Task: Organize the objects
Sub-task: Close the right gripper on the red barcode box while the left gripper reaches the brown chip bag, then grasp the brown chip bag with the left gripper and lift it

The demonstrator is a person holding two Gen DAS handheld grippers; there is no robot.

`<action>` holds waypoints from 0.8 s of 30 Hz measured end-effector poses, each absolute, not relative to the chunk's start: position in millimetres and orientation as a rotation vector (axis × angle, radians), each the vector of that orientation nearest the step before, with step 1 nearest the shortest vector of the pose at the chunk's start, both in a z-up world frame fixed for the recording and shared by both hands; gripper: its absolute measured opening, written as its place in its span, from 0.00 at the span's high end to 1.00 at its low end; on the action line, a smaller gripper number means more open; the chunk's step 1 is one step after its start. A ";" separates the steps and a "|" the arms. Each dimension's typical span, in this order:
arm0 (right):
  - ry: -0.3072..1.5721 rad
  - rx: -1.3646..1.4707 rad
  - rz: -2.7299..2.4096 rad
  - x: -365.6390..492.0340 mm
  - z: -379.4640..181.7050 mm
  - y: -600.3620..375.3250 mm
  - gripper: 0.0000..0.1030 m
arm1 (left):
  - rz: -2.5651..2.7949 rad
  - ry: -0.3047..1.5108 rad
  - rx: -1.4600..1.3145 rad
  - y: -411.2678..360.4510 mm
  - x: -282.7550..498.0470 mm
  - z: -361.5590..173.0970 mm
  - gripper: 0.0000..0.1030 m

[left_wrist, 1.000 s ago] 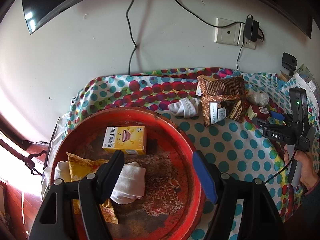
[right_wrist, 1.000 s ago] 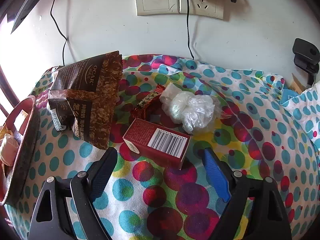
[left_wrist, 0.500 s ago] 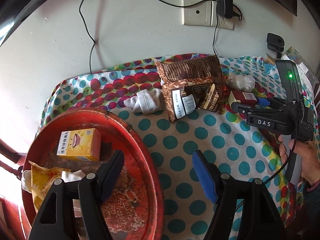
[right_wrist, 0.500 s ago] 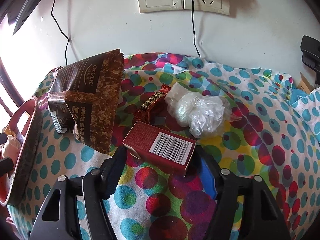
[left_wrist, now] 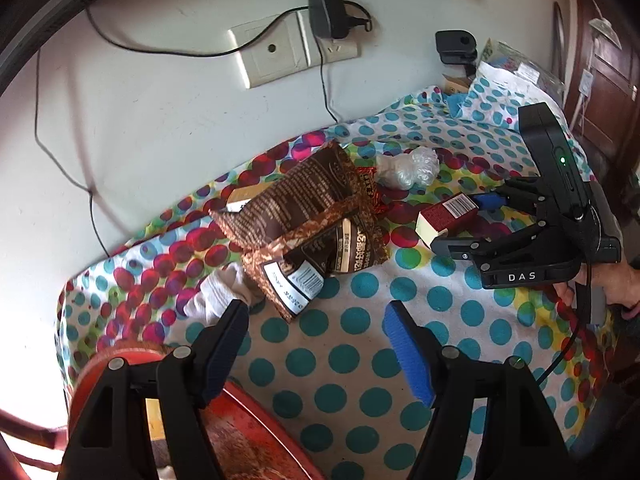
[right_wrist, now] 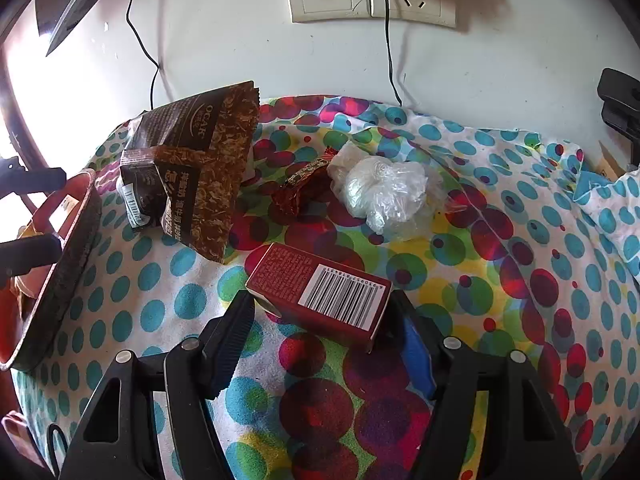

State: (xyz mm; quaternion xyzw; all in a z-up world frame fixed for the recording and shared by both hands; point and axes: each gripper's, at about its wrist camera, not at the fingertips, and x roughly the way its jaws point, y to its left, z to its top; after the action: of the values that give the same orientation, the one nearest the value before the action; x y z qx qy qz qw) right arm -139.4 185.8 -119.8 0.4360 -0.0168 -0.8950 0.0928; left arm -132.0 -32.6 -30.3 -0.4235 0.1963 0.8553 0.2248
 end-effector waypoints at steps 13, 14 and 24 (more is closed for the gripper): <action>-0.108 1.278 -2.630 -138.7 -118.7 190.0 0.31 | 2.100 0.778 -1.256 4.5 -204.2 -13.5 0.29; -0.110 1.277 -2.630 -138.7 -118.6 190.1 0.31 | 2.076 0.803 -1.267 7.3 -208.6 -14.5 0.29; -0.143 1.268 -2.621 -137.7 -116.9 191.3 0.31 | 1.848 0.940 -1.474 19.4 -251.3 -42.3 0.29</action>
State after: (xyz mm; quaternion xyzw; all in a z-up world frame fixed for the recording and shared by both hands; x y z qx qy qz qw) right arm -137.7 191.3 -116.9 0.4322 -0.0487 -0.8933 0.1128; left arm -251.3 19.4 -42.3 -0.5538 0.3531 0.6942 0.2945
